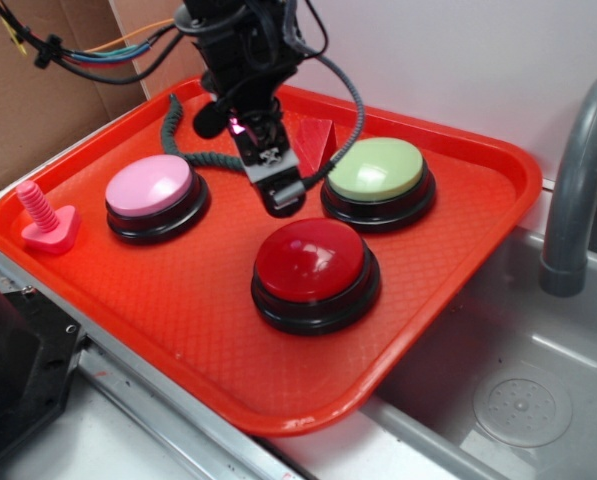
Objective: Push the red button.
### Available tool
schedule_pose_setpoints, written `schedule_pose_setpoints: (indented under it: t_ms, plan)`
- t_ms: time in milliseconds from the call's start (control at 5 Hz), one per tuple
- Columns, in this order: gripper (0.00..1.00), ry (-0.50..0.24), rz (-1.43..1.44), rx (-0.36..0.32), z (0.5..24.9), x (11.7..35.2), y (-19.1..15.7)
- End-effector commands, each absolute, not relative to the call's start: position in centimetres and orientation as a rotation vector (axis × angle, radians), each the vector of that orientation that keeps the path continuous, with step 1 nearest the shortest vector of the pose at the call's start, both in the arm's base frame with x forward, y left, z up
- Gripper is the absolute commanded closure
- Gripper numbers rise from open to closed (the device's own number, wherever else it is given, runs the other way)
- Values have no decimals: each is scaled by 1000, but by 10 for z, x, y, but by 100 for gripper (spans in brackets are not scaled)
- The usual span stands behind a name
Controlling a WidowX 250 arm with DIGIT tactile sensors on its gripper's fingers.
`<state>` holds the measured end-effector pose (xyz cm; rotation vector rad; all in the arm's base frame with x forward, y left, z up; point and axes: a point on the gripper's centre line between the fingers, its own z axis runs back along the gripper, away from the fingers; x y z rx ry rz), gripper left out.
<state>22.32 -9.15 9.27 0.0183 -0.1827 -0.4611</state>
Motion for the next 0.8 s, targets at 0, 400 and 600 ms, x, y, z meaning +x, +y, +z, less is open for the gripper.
schedule_pose_setpoints:
  t_ms: [0, 400, 600]
  plan:
    - [0, -213, -600, -74, 107, 246, -128]
    - [0, -27, -660, -59, 89, 227, -145]
    - [0, 66, -738, -27, 89, 220, -156]
